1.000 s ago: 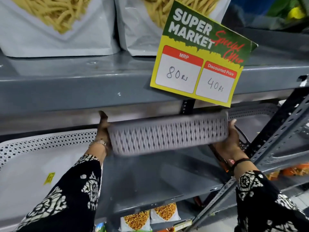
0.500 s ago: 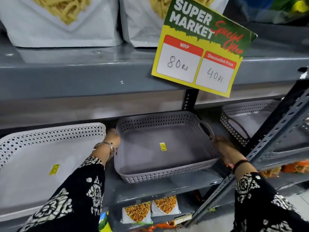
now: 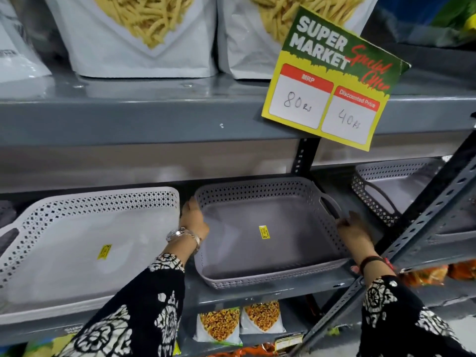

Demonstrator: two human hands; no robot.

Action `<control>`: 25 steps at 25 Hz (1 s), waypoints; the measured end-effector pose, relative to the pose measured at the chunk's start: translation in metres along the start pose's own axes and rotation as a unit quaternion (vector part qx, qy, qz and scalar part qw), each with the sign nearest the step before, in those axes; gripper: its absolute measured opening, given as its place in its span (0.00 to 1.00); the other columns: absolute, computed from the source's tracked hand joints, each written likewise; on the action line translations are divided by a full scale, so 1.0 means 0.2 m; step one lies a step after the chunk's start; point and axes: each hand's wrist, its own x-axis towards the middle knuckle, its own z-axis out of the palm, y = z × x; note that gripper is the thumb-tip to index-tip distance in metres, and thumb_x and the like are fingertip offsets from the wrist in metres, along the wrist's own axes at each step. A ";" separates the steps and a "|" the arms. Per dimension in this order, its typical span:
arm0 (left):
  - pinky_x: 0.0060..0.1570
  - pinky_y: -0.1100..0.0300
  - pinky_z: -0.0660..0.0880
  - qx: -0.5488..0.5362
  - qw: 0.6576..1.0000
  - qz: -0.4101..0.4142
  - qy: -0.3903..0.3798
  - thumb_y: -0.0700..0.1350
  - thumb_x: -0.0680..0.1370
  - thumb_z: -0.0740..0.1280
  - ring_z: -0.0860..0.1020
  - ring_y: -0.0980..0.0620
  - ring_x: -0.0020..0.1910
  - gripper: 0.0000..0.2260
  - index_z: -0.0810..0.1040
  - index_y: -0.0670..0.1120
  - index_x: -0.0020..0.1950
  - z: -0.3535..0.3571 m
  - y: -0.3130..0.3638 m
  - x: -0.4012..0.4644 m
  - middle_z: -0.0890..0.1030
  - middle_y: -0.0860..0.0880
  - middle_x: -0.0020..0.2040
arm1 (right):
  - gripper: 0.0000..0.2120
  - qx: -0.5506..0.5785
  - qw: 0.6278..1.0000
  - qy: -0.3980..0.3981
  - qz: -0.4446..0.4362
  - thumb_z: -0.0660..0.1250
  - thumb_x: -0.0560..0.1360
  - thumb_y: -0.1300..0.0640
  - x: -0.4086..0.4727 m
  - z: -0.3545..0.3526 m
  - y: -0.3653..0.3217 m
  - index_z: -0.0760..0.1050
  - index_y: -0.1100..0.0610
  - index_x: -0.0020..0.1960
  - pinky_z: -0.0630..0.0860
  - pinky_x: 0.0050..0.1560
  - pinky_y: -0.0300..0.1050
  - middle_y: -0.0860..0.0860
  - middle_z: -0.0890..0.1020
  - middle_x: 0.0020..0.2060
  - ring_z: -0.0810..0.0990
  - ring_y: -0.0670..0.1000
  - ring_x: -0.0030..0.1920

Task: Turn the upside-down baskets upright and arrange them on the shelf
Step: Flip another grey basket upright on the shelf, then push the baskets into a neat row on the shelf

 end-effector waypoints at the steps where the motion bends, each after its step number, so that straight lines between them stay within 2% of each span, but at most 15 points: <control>1: 0.74 0.53 0.58 0.022 0.998 0.041 0.032 0.31 0.75 0.58 0.56 0.41 0.75 0.31 0.49 0.38 0.75 -0.02 0.01 -0.01 0.54 0.37 0.76 | 0.19 -0.012 0.998 0.039 -0.040 0.58 0.77 0.59 -0.04 0.02 -0.05 0.65 0.61 0.68 0.69 0.62 0.54 0.64 0.73 0.64 0.72 0.64 0.63; 3: 0.75 0.55 0.53 0.075 0.983 0.131 0.103 0.35 0.76 0.59 0.55 0.43 0.75 0.30 0.51 0.38 0.75 -0.09 0.01 -0.04 0.55 0.39 0.76 | 0.21 -0.028 0.980 0.092 -0.175 0.59 0.77 0.59 -0.17 0.09 -0.19 0.63 0.64 0.68 0.64 0.67 0.55 0.65 0.71 0.66 0.69 0.64 0.66; 4: 0.75 0.53 0.53 0.113 0.972 0.159 0.133 0.38 0.76 0.59 0.56 0.44 0.75 0.29 0.52 0.39 0.75 -0.14 -0.03 -0.05 0.56 0.40 0.76 | 0.21 -0.031 0.966 0.083 -0.241 0.59 0.77 0.59 -0.25 0.16 -0.27 0.63 0.65 0.68 0.61 0.69 0.55 0.65 0.70 0.67 0.67 0.63 0.68; 5: 0.75 0.50 0.53 0.152 0.962 0.168 0.152 0.40 0.76 0.59 0.56 0.45 0.75 0.29 0.53 0.41 0.75 -0.20 -0.09 -0.05 0.57 0.42 0.76 | 0.21 -0.029 0.955 0.052 -0.291 0.58 0.78 0.58 -0.33 0.23 -0.34 0.64 0.66 0.68 0.58 0.71 0.54 0.65 0.69 0.68 0.66 0.62 0.69; 7: 0.75 0.47 0.50 0.207 0.954 0.139 0.167 0.43 0.77 0.58 0.55 0.47 0.76 0.28 0.53 0.43 0.75 -0.36 -0.31 -0.07 0.57 0.45 0.77 | 0.21 -0.023 0.941 -0.037 -0.334 0.56 0.79 0.56 -0.52 0.40 -0.49 0.63 0.64 0.69 0.54 0.73 0.52 0.62 0.68 0.70 0.64 0.59 0.71; 10: 0.75 0.45 0.45 0.245 0.953 0.063 0.169 0.46 0.79 0.55 0.52 0.48 0.76 0.26 0.51 0.45 0.76 -0.61 -0.70 -0.10 0.54 0.47 0.78 | 0.24 -0.045 0.929 -0.139 -0.340 0.54 0.79 0.51 -0.71 0.65 -0.61 0.59 0.60 0.72 0.51 0.75 0.51 0.58 0.64 0.73 0.59 0.54 0.74; 13: 0.74 0.42 0.43 0.281 0.942 -0.022 0.184 0.48 0.79 0.54 0.51 0.47 0.77 0.26 0.51 0.45 0.76 -0.87 -1.08 -0.11 0.54 0.46 0.78 | 0.28 -0.063 0.927 -0.202 -0.309 0.56 0.78 0.49 -0.84 0.87 -0.68 0.55 0.60 0.73 0.55 0.74 0.50 0.59 0.61 0.73 0.59 0.56 0.74; 15: 0.73 0.40 0.44 0.268 0.941 -0.092 0.188 0.49 0.79 0.55 0.51 0.46 0.77 0.27 0.52 0.44 0.76 -0.99 -1.29 -0.11 0.54 0.44 0.78 | 0.29 -0.066 0.938 -0.200 -0.277 0.58 0.78 0.50 -0.89 0.95 -0.70 0.54 0.61 0.73 0.57 0.74 0.50 0.60 0.60 0.74 0.60 0.57 0.73; 18: 0.73 0.39 0.47 0.183 0.954 -0.170 0.165 0.49 0.79 0.56 0.54 0.43 0.76 0.27 0.53 0.42 0.75 -1.10 -1.50 -0.10 0.57 0.42 0.76 | 0.26 -0.057 0.951 -0.163 -0.257 0.57 0.78 0.56 -0.94 1.02 -0.72 0.54 0.61 0.73 0.58 0.73 0.52 0.61 0.61 0.73 0.61 0.58 0.73; 20: 0.73 0.38 0.47 0.164 0.960 -0.176 0.145 0.49 0.80 0.54 0.62 0.44 0.73 0.24 0.56 0.43 0.74 -1.11 -1.54 -0.08 0.68 0.42 0.72 | 0.25 -0.062 0.953 -0.138 -0.261 0.57 0.78 0.59 -0.96 1.02 -0.72 0.56 0.61 0.73 0.62 0.71 0.53 0.63 0.64 0.71 0.65 0.61 0.70; 22: 0.72 0.37 0.46 0.161 0.965 -0.150 0.142 0.48 0.80 0.53 0.70 0.45 0.68 0.21 0.59 0.45 0.73 -1.08 -1.55 -0.06 0.78 0.41 0.62 | 0.24 -0.085 0.953 -0.122 -0.263 0.57 0.78 0.60 -0.97 1.03 -0.73 0.55 0.62 0.73 0.65 0.68 0.55 0.64 0.66 0.70 0.68 0.64 0.67; 25: 0.72 0.36 0.46 0.153 0.968 -0.114 0.164 0.43 0.80 0.55 0.76 0.45 0.60 0.20 0.62 0.44 0.73 -1.04 -1.56 -0.02 0.83 0.40 0.51 | 0.22 -0.094 0.954 -0.091 -0.271 0.56 0.78 0.63 -1.00 1.03 -0.76 0.59 0.63 0.71 0.71 0.61 0.56 0.67 0.72 0.64 0.75 0.66 0.60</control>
